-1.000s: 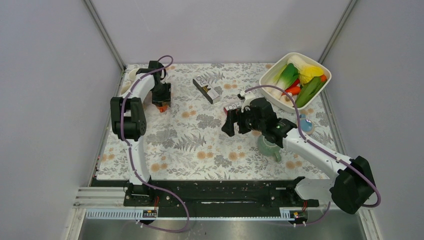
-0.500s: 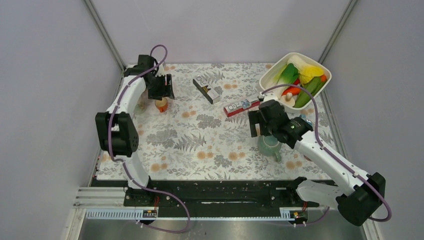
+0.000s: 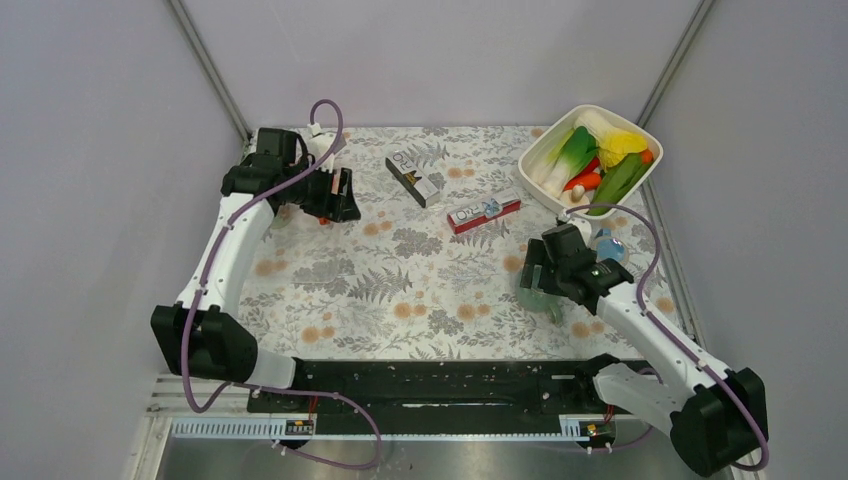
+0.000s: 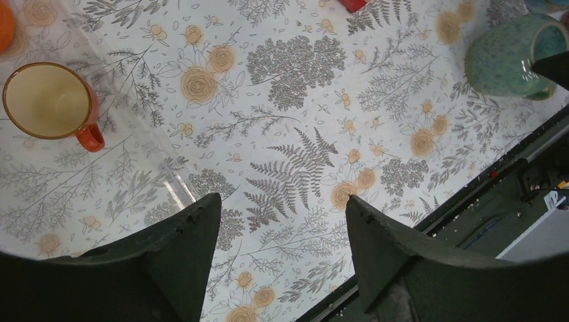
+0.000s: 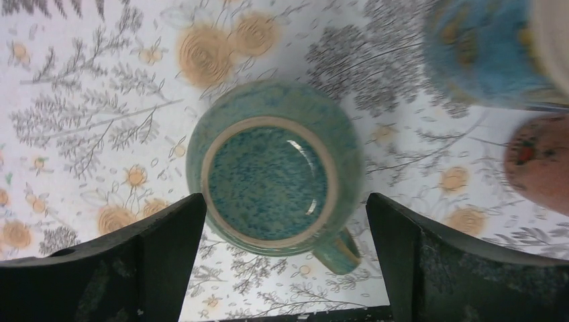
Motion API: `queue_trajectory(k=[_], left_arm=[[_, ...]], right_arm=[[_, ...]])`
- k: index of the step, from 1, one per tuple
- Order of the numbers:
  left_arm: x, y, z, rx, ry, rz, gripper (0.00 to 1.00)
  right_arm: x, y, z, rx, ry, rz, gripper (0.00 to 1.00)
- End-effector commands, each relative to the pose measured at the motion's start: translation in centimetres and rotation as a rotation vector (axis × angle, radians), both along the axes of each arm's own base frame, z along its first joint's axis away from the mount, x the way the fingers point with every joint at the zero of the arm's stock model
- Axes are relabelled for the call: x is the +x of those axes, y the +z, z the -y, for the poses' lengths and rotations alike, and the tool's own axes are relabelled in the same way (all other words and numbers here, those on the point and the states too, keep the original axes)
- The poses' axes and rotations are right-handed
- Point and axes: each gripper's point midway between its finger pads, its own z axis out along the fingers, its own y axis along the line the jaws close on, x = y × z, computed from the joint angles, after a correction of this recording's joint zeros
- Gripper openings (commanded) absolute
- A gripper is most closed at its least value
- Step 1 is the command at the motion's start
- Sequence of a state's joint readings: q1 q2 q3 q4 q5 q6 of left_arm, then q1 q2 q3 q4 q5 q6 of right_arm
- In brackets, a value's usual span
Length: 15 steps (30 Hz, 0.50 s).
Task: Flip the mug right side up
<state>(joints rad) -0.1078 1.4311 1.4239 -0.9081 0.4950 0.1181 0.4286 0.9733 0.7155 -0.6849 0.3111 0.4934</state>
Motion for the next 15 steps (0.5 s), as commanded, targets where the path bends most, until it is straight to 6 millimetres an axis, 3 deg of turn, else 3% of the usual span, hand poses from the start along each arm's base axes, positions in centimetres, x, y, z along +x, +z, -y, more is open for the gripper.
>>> queue_trajectory(k=[1,4,9,11,15], left_arm=[[-1.7,2.5,0.8,-0.039,-0.103,0.085,0.71],[-2.3,2.8,0.7,-0.033,-0.110,0.109,0.72],[-2.7,3.2,1.0,-0.052,-0.127,0.117,0.72],[-2.8,3.4,1.1,-0.061,-0.130,0.120,0.72],[-3.0,3.6,1.3,-0.070,-0.139,0.121,0.72]], right_arm=[[-0.3,-2.1,-3.9,0.143,0.139,-0.093,0.99],[-0.8,-3.2,-6.0,0.232,0.197,-0.151,0.99],[0.1,-2.1,-10.4,0.292,0.300,-0.088,1.00],[0.4,-2.1,-10.9,0.232,0.317,-0.101,1.00],[-0.1,-2.4,-9.6,0.070,0.310,-0.159,0.99]])
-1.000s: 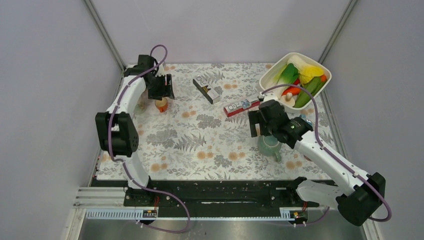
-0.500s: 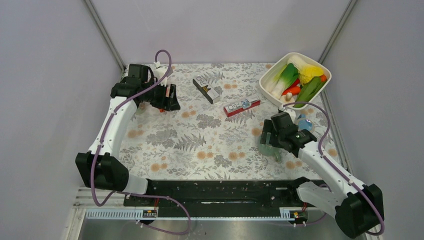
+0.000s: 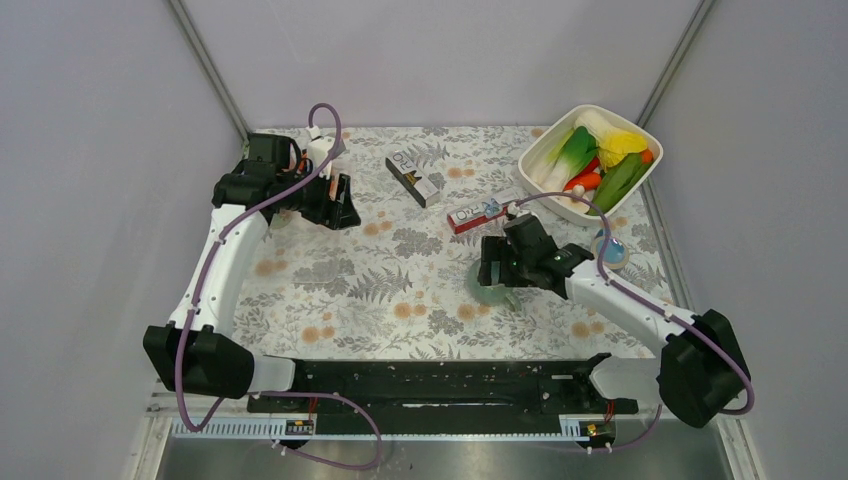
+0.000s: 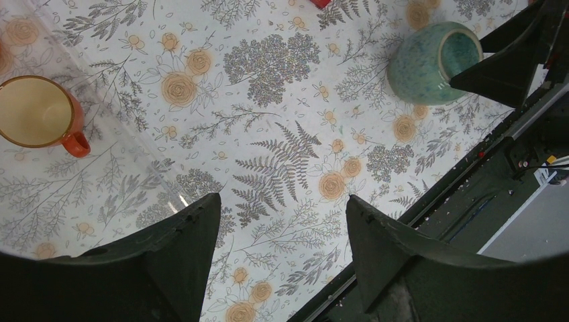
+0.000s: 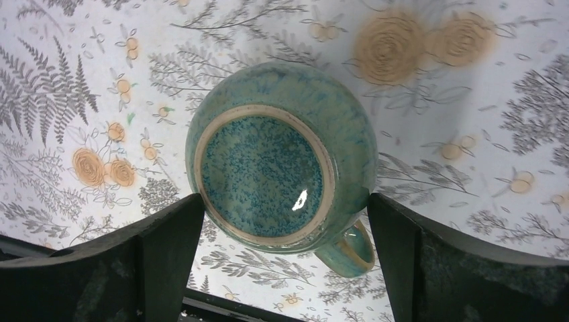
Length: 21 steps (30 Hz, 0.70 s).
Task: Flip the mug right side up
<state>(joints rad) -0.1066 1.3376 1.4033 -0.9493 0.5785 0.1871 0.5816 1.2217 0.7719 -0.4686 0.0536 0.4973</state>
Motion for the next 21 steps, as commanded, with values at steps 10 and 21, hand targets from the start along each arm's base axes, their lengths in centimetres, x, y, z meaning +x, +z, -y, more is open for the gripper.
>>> queue_trajectory(k=[10,21], left_arm=[[-0.5,1.8,1.0,-0.055,-0.064,0.059,0.72],[-1.2,3.5,0.8,-0.047,-0.082,0.136,0.72]], right_arm=[[-7.7,0.2,0.5,-0.144,0.356,-0.151,0.99],[-5.6,-1.5,0.1,-0.301,0.418,-0.249,0.77]])
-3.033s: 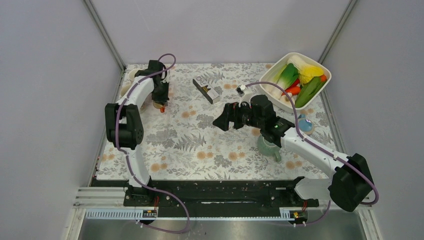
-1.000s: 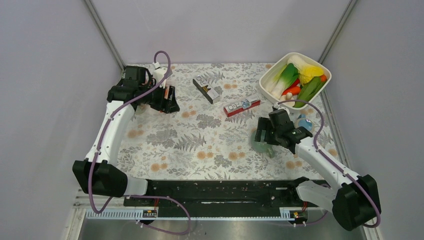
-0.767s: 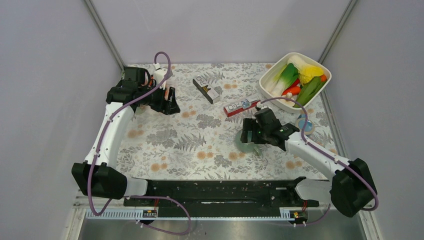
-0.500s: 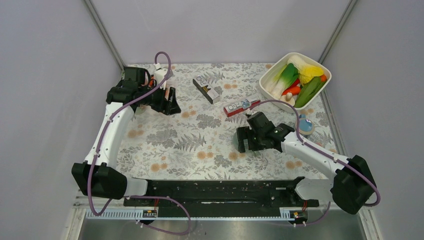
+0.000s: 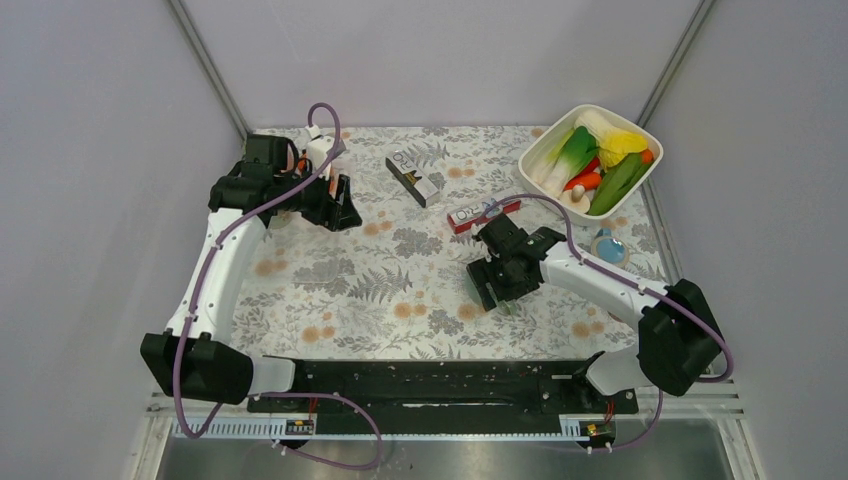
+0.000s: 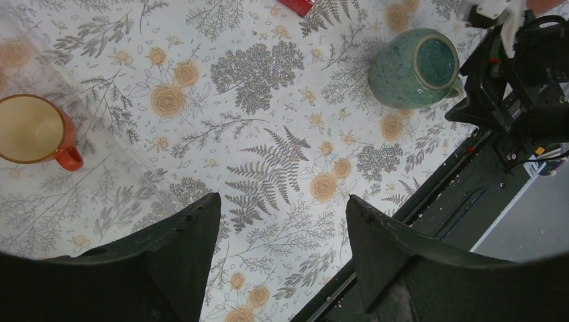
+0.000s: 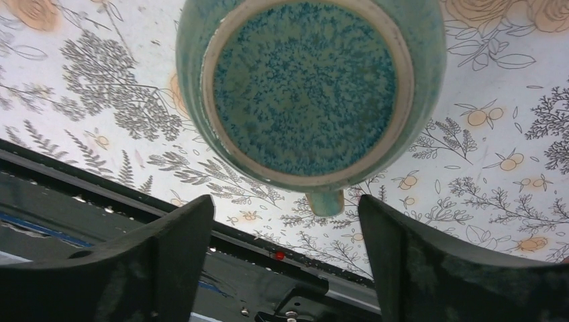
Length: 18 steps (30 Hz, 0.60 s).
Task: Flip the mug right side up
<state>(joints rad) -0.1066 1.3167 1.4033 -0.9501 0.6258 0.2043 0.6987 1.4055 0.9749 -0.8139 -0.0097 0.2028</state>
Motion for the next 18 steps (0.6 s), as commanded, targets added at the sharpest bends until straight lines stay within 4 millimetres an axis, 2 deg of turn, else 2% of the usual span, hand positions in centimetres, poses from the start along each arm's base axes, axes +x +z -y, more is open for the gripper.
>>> queue_trajectory(k=[1,5,11,15,16,18], left_arm=[[-0.6,2.7,0.2,-0.018,-0.041,0.114,0.72],[-0.4,3.0,0.3,-0.022,-0.044,0.122,0.72],[-0.3,2.9,0.3,-0.022,-0.040,0.116,0.72],[-0.3,2.9,0.1,-0.013,-0.032,0.119,0.72],[-0.4,2.9,0.1,-0.014,-0.033,0.117,0.72],[-0.4,2.9,0.1,-0.016,-0.031,0.117,0.72]], right_arm=[[-0.8,-0.4,0.5,-0.037,0.002,-0.028,0.74],[-0.5,-1.3,-0.1,-0.013,-0.042,-0.016,0.74],[1.2,-3.1,0.6,-0.081,-0.127,0.058,0.56],[2.3,-3.2,0.9,-0.094,-0.161,0.122,0.46],[2.6,-3.1,0.9,-0.085,-0.164,0.138,0.40],[2.8,-3.1,0.5,-0.059,-0.158,0.156,0.14]])
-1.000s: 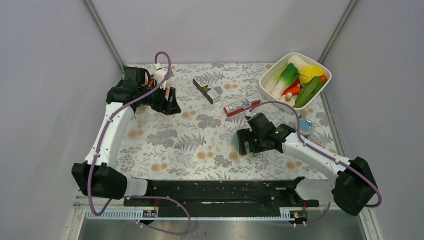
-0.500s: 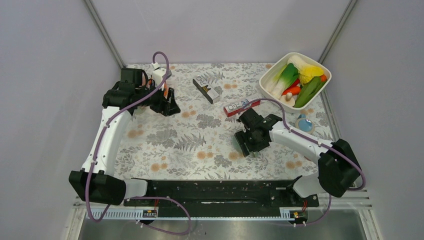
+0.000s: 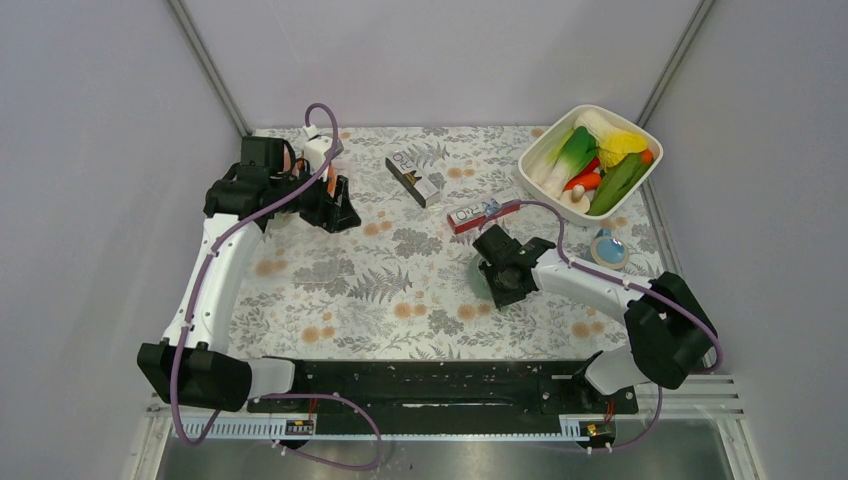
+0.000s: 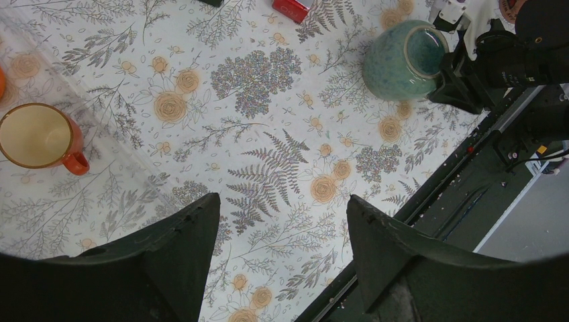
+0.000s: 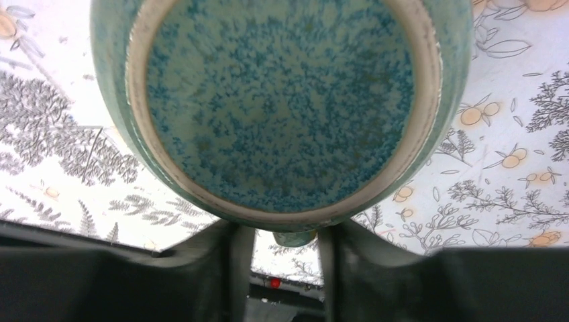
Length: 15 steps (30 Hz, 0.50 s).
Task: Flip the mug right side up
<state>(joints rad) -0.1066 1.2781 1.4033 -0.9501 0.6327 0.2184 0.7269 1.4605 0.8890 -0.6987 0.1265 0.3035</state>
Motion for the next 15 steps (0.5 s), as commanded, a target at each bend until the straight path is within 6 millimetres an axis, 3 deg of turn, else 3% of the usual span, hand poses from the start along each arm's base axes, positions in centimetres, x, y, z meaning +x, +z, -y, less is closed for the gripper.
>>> queue_trajectory(k=[1,4,6,10,15], left_arm=[[0.1,1.8,0.2,-0.016,-0.017,0.066,0.72],[-0.1,1.8,0.3,-0.024,-0.017,0.061,0.74],[-0.4,1.9,0.5,-0.039,-0.023,0.056,0.78],[-1.1,3.1,1.1,-0.084,-0.045,0.067,0.89],[-2.3,5.4,3.4,-0.219,-0.106,0.010,0.93]], right_arm=[[2.0,0.4,-0.7,0.042,-0.036,0.114,0.01],[1.7,1.7,-2.2,0.144,-0.001,0.127,0.00],[1.7,4.1,-4.3,0.294,0.034,0.174,0.00],[1.7,13.1,-9.0,0.746,0.062,0.352,0.00],[1.9,23.1,-11.2,1.085,0.080,0.519,0.00]])
